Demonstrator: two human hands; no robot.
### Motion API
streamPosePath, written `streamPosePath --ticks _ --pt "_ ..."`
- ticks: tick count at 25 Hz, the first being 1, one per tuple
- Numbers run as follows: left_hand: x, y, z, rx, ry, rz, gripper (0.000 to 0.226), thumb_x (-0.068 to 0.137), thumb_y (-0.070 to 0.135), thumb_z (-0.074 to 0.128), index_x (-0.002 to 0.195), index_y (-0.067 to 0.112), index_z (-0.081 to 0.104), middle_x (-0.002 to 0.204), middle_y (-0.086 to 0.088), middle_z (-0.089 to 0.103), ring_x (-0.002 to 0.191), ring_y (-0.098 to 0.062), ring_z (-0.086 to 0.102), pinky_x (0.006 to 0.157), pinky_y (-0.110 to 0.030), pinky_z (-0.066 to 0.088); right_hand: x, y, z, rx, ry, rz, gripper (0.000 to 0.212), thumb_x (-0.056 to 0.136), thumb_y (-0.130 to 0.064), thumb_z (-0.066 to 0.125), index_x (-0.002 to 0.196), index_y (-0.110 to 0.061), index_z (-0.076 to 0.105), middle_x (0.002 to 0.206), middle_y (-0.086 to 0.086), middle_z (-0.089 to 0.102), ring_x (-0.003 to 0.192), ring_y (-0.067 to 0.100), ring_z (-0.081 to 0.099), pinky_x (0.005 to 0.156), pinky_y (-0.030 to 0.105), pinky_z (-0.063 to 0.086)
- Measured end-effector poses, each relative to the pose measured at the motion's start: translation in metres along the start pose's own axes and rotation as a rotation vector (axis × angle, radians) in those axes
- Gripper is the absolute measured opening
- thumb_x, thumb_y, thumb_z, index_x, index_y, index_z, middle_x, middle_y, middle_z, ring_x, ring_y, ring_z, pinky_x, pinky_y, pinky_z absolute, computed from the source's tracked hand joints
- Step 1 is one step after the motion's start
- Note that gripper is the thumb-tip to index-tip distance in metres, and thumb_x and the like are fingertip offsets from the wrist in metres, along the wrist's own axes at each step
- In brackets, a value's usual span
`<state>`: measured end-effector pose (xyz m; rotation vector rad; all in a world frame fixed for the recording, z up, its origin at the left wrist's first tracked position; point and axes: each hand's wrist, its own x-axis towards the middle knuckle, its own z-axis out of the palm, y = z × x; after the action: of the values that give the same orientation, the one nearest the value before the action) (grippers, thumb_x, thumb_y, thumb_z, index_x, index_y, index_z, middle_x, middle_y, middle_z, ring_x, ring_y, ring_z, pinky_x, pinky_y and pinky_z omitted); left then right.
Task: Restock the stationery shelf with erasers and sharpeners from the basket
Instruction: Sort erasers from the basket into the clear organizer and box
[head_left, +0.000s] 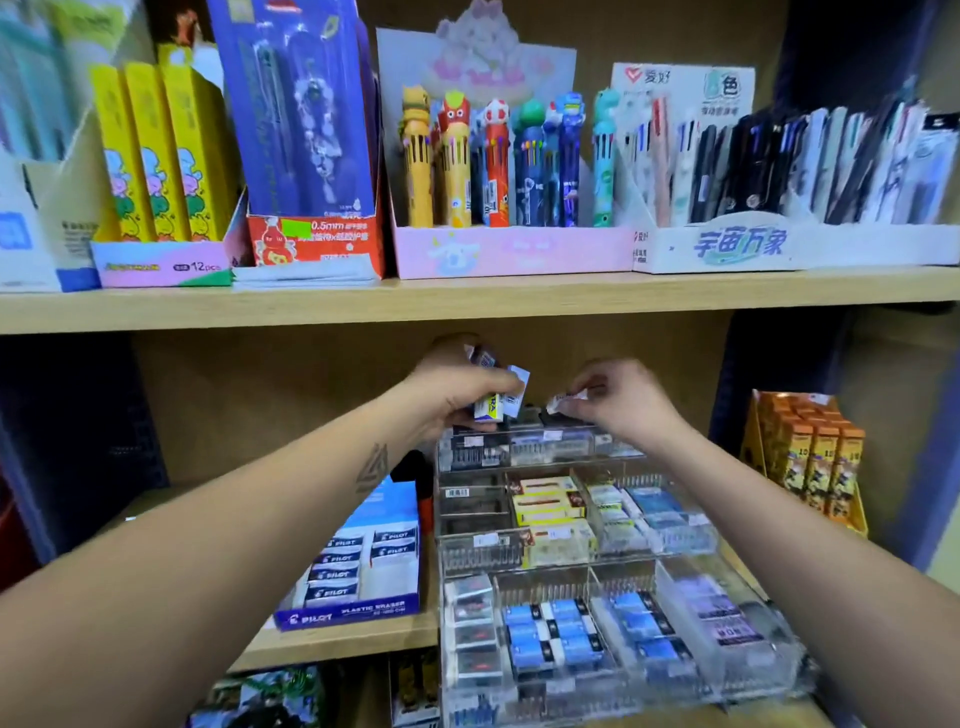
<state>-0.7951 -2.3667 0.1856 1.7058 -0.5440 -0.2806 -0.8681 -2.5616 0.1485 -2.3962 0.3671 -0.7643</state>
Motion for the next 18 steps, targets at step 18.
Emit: streamPosePath --ticks 18 --pt "0.035 -0.035 -0.001 -0.296 0.104 -0.043 0.04 0.072 0.004 0.084 0.106 0.004 0.063 0.093 -0.018 0.07 0.067 -0.025 0.068 0.052 -0.03 0.056 0.044 -0.013 0.041 -0.144 -0.278 -0.066 0.016 0.075 -0.021 0.087 0.087 -0.017 0.078 0.08 -0.007 0.071 0.075 0.007 0.064 0.07 0.02 0.05"
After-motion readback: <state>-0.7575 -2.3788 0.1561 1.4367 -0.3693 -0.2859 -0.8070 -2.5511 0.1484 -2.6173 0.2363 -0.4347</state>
